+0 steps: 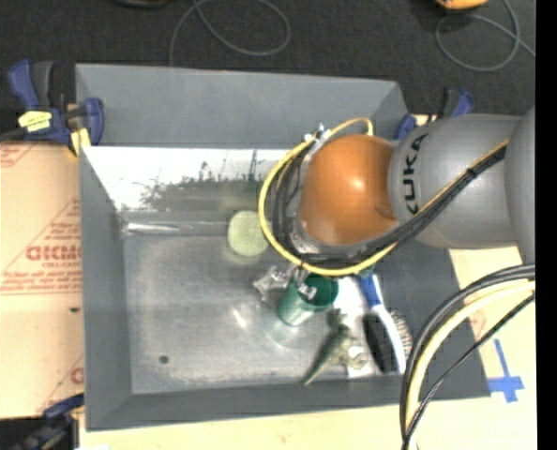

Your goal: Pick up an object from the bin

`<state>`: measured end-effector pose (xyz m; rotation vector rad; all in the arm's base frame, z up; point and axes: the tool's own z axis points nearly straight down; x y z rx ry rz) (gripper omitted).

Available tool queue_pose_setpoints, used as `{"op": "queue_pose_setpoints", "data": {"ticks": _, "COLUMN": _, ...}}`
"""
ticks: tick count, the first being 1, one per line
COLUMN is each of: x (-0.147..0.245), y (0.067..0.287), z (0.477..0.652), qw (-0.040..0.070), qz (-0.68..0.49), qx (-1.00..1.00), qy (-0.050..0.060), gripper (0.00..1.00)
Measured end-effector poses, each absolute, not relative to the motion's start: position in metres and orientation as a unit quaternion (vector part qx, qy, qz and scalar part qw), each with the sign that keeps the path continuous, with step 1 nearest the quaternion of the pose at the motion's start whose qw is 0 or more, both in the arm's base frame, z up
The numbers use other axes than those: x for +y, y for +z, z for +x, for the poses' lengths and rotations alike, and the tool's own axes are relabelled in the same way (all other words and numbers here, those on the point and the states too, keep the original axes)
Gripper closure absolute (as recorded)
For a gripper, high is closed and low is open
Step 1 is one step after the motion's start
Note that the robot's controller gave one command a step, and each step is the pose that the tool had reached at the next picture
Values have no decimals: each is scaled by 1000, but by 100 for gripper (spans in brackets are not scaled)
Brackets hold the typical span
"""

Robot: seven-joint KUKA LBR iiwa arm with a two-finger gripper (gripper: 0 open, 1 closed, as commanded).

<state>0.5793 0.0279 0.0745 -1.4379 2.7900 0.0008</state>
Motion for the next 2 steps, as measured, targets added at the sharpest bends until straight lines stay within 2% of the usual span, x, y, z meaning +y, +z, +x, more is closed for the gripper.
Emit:
{"op": "queue_pose_setpoints", "data": {"ticks": 1, "x": 28, "y": 94, "z": 577, "qw": -3, "qz": -458, "qx": 889, "qy": 2, "gripper": 100}}
{"op": "queue_pose_setpoints", "data": {"ticks": 2, "x": 28, "y": 117, "z": 579, "qw": 0, "qz": -457, "qx": 889, "qy": 1, "gripper": 100}}
